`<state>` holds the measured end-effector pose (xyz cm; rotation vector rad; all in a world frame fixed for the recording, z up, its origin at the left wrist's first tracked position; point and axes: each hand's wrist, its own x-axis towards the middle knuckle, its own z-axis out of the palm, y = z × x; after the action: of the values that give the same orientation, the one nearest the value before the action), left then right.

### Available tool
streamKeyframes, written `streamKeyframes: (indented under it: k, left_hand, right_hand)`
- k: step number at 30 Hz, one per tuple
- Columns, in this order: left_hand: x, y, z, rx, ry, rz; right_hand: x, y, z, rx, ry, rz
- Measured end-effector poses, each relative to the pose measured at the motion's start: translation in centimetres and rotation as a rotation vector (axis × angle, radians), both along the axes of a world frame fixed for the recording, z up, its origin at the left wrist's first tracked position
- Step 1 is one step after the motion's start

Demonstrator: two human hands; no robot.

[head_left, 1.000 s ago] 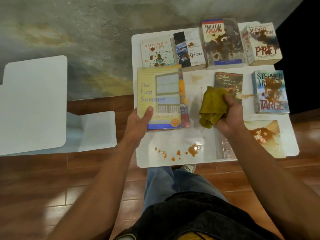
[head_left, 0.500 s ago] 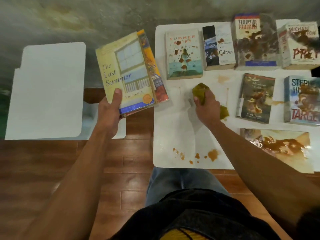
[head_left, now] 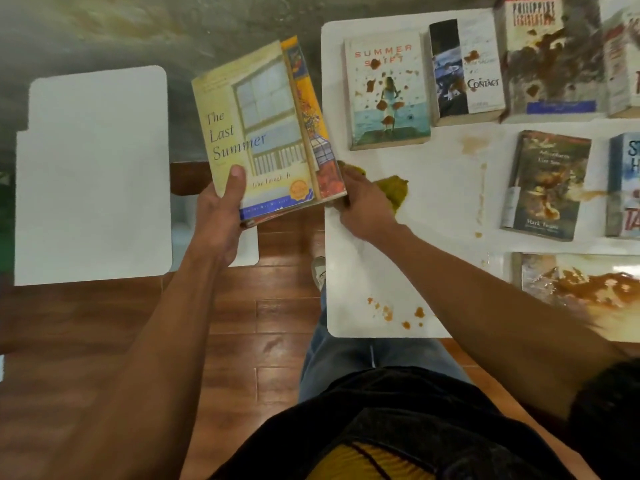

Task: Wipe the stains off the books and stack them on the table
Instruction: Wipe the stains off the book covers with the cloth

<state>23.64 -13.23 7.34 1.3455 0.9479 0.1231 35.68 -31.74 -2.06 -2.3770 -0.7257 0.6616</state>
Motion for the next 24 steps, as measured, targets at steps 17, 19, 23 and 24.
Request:
streamKeyframes:
  k: [17,19,23,24]
  left_hand:
    - [1.0,-3.4,-1.0,-0.068,0.017,-0.091]
    - [1.0,-3.9,-1.1,-0.073,0.016,-0.096]
    - [1.3,-5.0,-1.1,-0.087,0.019,-0.109]
    - [1.4,-5.3,-1.1,-0.089,0.022,-0.118]
  right_hand:
    - [-5.0,-14.6,-0.3,0.012,0.13,0.423]
    - [-4.8,-16.4,0.0,-0.009,0.136,0.404]
    - [-4.1,-19.7,0.1,-0.023,0.129,0.288]
    - [-3.9,-20.3,0.1,-0.021,0.112,0.249]
